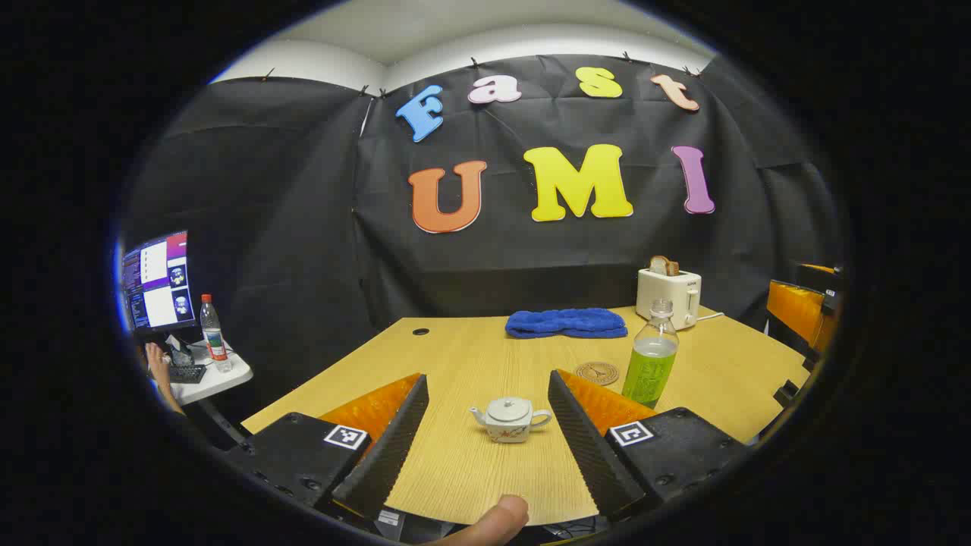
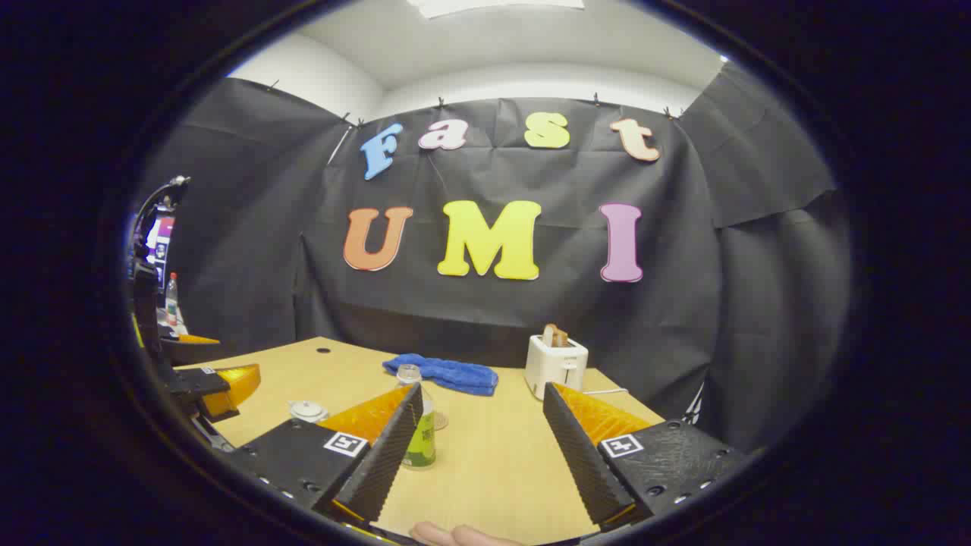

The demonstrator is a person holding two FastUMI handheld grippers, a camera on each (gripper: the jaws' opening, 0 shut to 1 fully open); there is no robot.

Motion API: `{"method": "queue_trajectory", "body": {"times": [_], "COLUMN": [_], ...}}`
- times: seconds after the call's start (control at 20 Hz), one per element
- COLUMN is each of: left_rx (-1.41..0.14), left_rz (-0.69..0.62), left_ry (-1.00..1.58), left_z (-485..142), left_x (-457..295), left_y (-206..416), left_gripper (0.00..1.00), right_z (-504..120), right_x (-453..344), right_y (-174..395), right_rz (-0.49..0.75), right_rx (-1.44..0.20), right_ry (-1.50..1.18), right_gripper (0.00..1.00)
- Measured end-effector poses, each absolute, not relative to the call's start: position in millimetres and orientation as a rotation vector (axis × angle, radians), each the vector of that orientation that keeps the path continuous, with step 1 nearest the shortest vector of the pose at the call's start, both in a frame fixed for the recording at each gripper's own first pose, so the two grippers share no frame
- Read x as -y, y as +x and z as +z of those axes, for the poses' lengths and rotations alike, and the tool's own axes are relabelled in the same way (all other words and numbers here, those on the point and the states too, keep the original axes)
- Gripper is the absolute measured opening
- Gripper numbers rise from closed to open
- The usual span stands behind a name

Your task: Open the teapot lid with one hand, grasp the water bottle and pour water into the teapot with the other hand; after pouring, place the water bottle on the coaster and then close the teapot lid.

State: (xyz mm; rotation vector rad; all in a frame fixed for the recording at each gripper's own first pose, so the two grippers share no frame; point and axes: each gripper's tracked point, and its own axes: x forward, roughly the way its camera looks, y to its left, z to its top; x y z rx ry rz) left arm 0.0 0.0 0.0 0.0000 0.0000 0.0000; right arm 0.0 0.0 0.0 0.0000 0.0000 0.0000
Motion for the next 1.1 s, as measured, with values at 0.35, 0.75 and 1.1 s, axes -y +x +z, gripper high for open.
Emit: {"method": "queue_trajectory", "body": {"times": [0.35,0.75,1.1], "left_rx": [0.047,0.027,0.040], "left_rz": [-0.006,-0.030,-0.087], "left_ry": [-0.020,-0.032,-0.099], "left_z": [4.2,-2.4,-18.0], "left_x": [0.4,2.6,5.3], "left_y": [4.3,16.8,68.9], "left_gripper": [0.99,1.00,0.99], "right_z": [9.6,-1.7,-3.6], "right_x": [11.5,-6.9,3.7], "right_y": [-2.8,0.6,7.7], "right_rz": [-0.009,0.055,0.016], "right_rx": [0.038,0.008,0.011], "right_ry": [-0.018,-0.027,-0.043], "right_gripper": [0.95,0.98,0.95]}}
